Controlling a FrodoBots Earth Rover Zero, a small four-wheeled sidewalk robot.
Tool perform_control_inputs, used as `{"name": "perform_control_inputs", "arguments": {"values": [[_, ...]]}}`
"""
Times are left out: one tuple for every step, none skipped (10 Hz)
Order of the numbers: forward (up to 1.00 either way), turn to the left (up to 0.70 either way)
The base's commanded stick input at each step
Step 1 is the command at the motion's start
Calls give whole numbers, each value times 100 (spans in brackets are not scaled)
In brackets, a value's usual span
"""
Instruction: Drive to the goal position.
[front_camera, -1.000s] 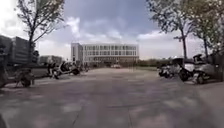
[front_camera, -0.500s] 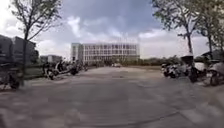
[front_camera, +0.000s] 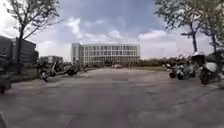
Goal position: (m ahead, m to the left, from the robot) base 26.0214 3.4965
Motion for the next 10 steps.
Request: {"name": "perform_control_inputs", "arguments": {"values": [[100,0],[100,0],[100,0],[100,0],[100,0],[100,0],[100,0],[100,0],[100,0],[100,0]]}}
